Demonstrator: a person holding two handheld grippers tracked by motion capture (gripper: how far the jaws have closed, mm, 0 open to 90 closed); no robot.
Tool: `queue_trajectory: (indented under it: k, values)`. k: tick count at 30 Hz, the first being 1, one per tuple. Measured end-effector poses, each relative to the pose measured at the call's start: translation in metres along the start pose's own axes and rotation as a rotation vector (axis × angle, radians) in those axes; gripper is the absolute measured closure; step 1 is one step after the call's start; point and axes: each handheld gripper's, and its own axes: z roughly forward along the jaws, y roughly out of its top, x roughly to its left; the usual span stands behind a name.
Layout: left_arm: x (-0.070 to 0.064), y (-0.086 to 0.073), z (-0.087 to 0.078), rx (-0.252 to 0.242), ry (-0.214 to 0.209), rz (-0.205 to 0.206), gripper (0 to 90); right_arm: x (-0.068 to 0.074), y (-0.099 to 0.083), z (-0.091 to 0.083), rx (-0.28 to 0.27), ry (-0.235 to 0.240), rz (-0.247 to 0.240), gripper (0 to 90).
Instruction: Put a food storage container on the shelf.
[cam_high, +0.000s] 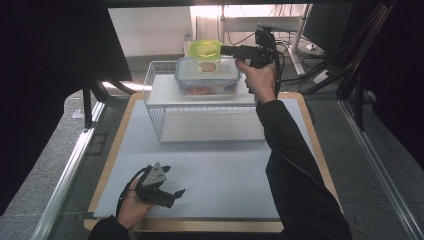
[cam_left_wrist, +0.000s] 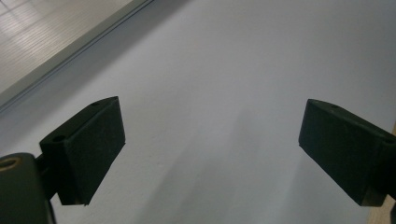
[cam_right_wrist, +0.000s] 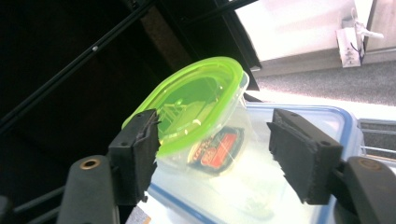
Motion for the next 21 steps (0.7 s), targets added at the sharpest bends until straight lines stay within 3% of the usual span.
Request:
queue_trajectory:
  k: [10,16,21]
  values:
    - [0.004,-0.001,-0.003,-0.039,-0.022,-0.046,4.3,0.0,-0.017,-0.018,0.026,-0.01,-0.144,16.6]
    - [0.003,-0.001,-0.001,-0.055,-0.023,-0.037,3.3,0.002,-0.033,-0.026,0.05,-0.036,-0.242,10.8]
    - [0.003,-0.001,-0.002,-0.079,-0.026,-0.048,3.1,0.003,-0.047,-0.033,0.059,-0.038,-0.281,8.5]
